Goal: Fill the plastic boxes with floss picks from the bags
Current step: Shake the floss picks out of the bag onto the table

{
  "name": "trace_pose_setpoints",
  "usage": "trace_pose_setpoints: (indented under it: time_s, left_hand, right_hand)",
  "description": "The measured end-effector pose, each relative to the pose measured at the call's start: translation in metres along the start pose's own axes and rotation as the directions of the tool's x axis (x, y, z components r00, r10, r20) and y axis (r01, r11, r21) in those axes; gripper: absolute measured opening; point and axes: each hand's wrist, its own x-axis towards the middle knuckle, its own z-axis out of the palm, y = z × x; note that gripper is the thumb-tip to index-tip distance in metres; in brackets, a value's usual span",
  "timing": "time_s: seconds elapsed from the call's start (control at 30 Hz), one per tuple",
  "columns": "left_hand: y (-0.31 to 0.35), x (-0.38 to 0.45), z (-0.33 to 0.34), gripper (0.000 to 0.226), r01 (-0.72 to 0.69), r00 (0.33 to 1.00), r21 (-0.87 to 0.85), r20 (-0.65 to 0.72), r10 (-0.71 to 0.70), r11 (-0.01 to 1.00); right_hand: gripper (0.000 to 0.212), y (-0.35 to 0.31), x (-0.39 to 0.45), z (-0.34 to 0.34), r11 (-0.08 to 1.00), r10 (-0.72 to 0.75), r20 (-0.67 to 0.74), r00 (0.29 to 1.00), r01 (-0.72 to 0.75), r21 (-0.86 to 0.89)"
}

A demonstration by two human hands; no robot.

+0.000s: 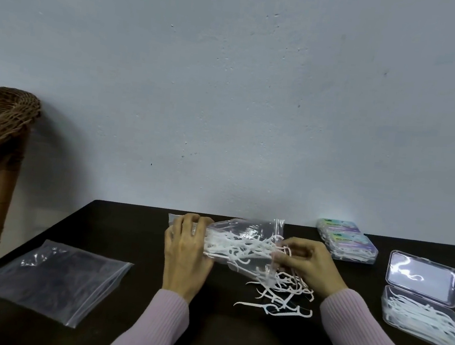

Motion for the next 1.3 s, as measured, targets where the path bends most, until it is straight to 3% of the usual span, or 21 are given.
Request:
trace_pose_setpoints:
  time_s: [0.2,0.4,0.6,0.67,0.93,1.17,1.3]
  left_hand:
    - [-0.007,0.001,-0.001,0.07,0.07,0.998,-0.024,0.006,-0.069,0.997]
    - [-0.008,0.002,-0.002,0.063,0.133,0.991,-0.038,0.003,-0.133,0.99]
    - [-0.009,0.002,-0.004,0.061,0.214,0.976,-0.019,0.034,-0.213,0.977]
    - [-0.008,0.003,-0.006,0.058,0.24,0.97,-0.014,0.038,-0.239,0.971]
    - [-0.007,0.006,-0.012,0.055,0.359,0.932,-0.044,0.064,-0.356,0.932]
    - [-0.007,0.009,-0.014,0.053,0.446,0.895,-0.094,0.037,-0.445,0.89]
    - [-0.005,0.01,-0.017,0.053,0.471,0.882,-0.137,0.035,-0.471,0.872]
  right_hand:
    - [0.019,0.01,0.004,-0.013,0.991,0.109,0.013,0.994,-0.11,0.075]
    - [0.012,0.016,0.005,-0.02,0.981,0.193,0.046,0.98,-0.194,0.028]
    - [0.012,0.017,0.004,-0.024,0.934,0.307,0.035,0.951,-0.294,-0.204]
    - [0.011,0.016,0.004,-0.025,0.897,0.297,0.011,0.955,-0.275,-0.346]
    - [0.013,0.015,0.003,-0.024,0.841,0.248,-0.034,0.968,-0.233,-0.488]
    - [0.022,0.012,0.003,-0.021,0.807,0.194,-0.045,0.98,-0.186,-0.561]
    - [0.025,0.008,0.0,-0.009,0.845,0.054,0.029,0.998,-0.031,-0.533]
